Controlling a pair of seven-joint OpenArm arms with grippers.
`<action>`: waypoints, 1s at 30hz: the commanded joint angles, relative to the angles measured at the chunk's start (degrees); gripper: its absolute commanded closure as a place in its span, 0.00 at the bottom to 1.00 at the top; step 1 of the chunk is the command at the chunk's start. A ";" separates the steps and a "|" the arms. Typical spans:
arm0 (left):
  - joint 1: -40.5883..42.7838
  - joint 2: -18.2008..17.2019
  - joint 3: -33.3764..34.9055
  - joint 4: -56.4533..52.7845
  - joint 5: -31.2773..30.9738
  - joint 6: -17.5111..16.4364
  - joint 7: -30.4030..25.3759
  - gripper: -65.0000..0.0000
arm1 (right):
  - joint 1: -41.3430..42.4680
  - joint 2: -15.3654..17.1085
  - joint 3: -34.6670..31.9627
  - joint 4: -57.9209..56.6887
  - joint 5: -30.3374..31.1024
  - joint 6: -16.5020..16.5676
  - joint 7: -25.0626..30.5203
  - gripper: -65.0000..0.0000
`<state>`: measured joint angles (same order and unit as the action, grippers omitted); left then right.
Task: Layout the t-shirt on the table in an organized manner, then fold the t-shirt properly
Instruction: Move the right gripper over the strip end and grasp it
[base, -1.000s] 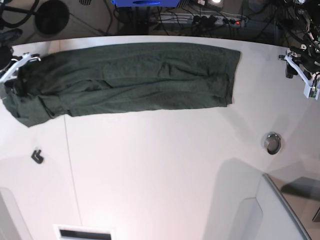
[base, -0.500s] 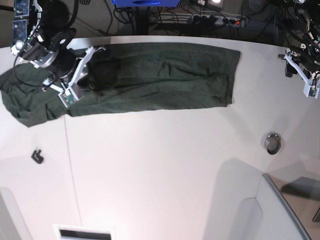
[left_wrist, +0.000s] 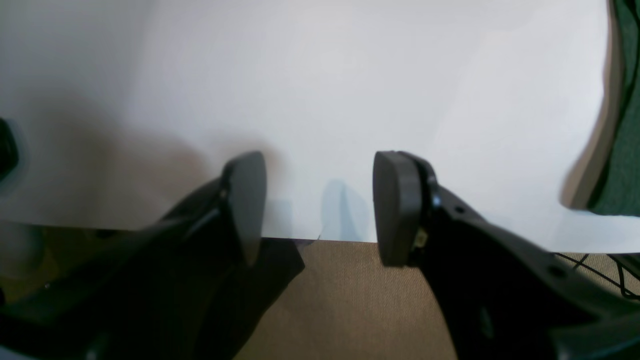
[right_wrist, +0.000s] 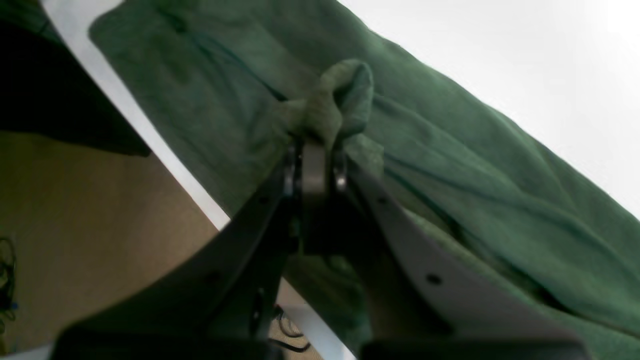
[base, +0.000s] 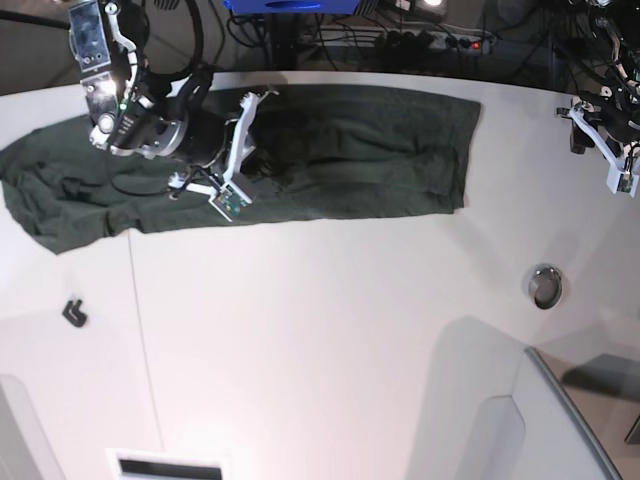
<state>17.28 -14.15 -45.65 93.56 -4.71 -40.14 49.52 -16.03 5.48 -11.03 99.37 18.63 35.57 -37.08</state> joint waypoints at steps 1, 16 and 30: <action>-0.09 -1.01 -0.29 0.82 -0.26 0.14 -0.77 0.50 | 0.87 -0.07 -0.09 -0.52 0.84 -0.01 1.08 0.99; 0.26 -2.59 -0.81 -2.53 -0.26 0.14 -0.86 0.50 | -1.77 3.36 -3.26 10.03 0.58 -2.74 -5.69 0.51; 2.19 1.19 -0.37 -8.77 -29.53 0.14 4.77 0.66 | -7.48 0.46 22.15 6.17 0.84 -2.74 3.37 0.51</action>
<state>19.70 -11.55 -45.65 83.72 -33.85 -39.70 55.22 -23.46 5.82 11.27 104.66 18.22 32.34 -35.03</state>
